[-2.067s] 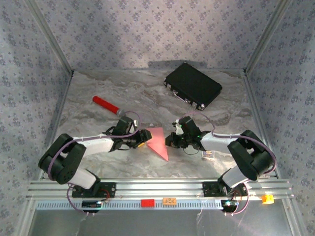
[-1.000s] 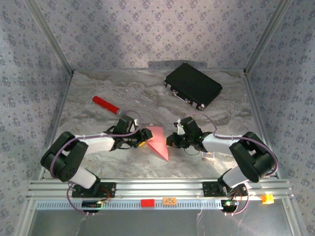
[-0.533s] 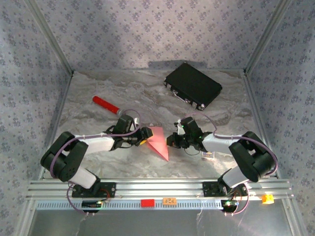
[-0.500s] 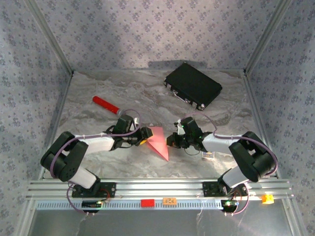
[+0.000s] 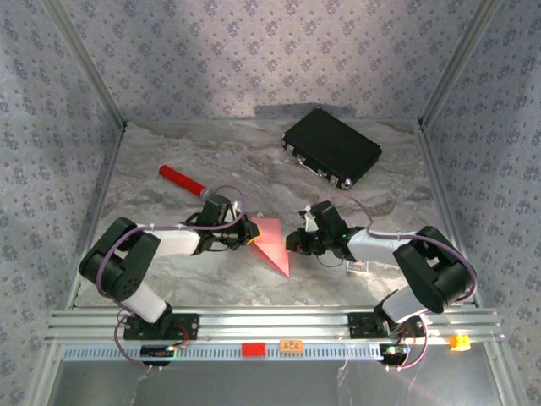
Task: Fold a paper plane with a square sheet of paper (pick it up from the middle)
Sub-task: Fourth fold the wing at the center of the table.
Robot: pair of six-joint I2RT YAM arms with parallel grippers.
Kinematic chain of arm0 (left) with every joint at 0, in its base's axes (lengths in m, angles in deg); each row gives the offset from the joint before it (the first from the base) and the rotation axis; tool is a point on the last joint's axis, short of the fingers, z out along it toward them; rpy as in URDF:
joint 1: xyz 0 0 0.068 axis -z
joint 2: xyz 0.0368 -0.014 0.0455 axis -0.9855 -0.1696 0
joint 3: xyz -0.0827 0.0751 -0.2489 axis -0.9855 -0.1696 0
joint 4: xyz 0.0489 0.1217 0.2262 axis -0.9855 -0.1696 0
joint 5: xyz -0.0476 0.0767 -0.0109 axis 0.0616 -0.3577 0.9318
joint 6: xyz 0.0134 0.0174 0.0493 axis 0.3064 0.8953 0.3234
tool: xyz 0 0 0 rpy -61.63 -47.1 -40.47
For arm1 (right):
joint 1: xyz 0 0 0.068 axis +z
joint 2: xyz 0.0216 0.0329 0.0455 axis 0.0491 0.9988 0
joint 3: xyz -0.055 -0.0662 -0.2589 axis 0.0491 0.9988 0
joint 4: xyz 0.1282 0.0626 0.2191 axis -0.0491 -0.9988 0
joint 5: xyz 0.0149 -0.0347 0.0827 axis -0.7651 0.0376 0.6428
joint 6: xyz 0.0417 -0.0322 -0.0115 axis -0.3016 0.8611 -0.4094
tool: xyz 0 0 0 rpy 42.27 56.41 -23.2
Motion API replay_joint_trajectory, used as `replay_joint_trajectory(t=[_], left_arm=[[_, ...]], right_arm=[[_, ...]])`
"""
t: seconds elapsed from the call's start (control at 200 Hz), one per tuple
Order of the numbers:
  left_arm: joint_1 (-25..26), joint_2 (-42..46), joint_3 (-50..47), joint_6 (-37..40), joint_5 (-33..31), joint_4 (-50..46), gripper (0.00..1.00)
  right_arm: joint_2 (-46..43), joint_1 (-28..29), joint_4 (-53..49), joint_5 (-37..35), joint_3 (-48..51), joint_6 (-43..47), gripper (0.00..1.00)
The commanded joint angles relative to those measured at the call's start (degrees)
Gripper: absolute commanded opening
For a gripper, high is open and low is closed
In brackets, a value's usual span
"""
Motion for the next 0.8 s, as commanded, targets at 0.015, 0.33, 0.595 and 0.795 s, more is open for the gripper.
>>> replay_joint_trajectory(t=[0.015, 0.33, 0.595, 0.795], left_arm=[[-0.37, 0.89, 0.27, 0.45, 0.84, 1.16, 0.02], [-0.28, 2.48, -3.44, -2.72, -1.84, 4.34, 0.01], [0.76, 4.57, -5.68, -5.59, -5.15, 6.05, 0.0], [2.0, 6.25, -6.13, -6.51, -7.14, 6.13, 0.0]], right_arm=[[-2.89, -0.26, -3.32, -1.85, 0.05, 0.93, 0.19], [-10.27, 1.32, -13.29, -10.31, -1.97, 4.41, 0.42], [-16.26, 7.2, -18.33, -21.31, -3.72, 7.62, 0.44], [-15.68, 17.82, -13.91, -34.01, -3.46, 15.35, 0.44]])
